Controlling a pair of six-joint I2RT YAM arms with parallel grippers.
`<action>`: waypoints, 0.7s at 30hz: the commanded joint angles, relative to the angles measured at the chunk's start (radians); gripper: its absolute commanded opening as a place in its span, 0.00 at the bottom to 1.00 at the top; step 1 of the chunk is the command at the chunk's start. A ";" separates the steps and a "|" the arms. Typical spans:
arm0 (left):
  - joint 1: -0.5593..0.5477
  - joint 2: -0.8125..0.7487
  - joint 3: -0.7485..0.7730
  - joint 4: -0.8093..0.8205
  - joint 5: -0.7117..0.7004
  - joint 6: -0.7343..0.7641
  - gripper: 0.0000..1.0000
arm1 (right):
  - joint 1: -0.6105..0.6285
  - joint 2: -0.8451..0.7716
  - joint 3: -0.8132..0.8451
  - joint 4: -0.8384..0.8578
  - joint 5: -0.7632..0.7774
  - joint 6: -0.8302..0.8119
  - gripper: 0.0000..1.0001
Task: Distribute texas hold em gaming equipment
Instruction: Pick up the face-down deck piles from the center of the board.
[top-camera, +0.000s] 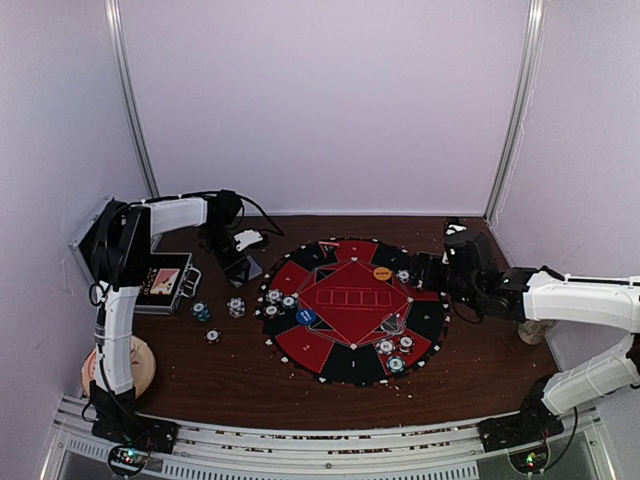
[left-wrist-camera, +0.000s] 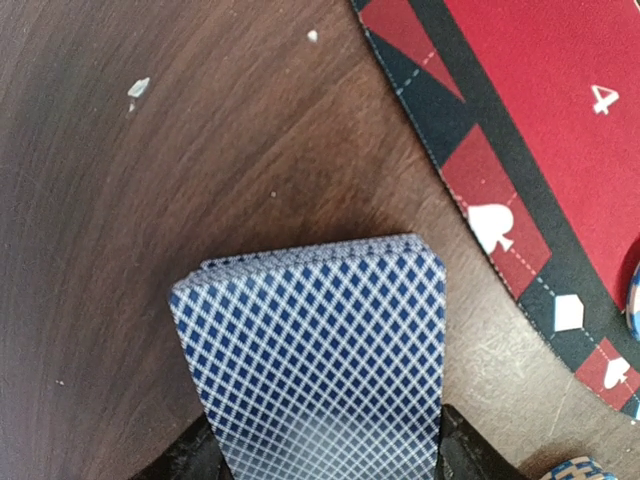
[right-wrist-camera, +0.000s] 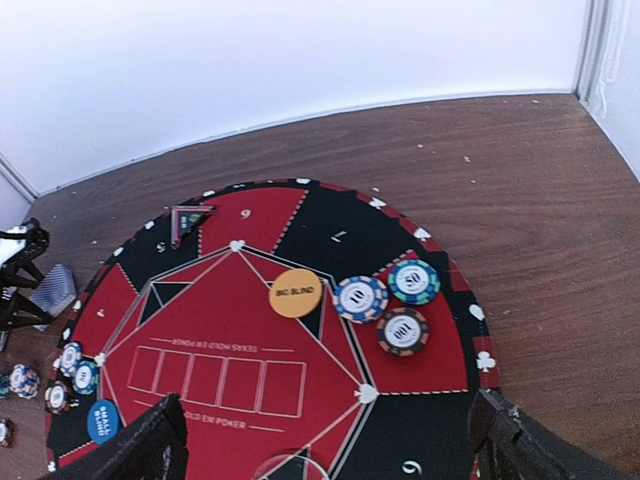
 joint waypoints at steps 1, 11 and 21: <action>-0.005 0.016 0.031 0.006 0.037 -0.003 0.60 | 0.022 0.052 0.092 -0.029 -0.048 0.021 0.99; -0.005 -0.033 0.047 0.008 0.052 0.003 0.61 | 0.036 0.254 0.261 0.019 -0.215 0.099 0.99; -0.005 -0.084 0.049 0.014 0.090 0.019 0.61 | 0.045 0.487 0.379 0.123 -0.369 0.187 0.99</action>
